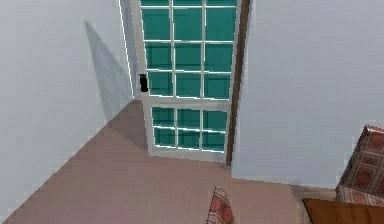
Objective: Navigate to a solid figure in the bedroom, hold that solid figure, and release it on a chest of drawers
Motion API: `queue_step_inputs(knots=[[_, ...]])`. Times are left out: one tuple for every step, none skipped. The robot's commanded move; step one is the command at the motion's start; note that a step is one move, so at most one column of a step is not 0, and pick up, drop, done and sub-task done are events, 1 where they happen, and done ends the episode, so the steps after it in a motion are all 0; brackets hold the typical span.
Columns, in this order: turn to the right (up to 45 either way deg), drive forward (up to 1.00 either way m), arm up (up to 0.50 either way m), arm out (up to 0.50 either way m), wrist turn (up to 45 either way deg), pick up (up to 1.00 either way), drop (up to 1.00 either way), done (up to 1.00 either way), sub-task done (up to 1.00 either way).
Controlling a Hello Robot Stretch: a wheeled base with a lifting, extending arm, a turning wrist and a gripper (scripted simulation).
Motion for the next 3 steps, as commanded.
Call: queue_step_inputs(knots=[[0.0,0.0,0.0,0.0,45.0,0.0,0.0,0.0,0.0],[0.0,0.0,-0.3,0.0,0.0,0.0,0.0,0.0,0.0],[0.0,0.0,0.0,0.0,0.0,1.0,0.0,0.0,0.0]])
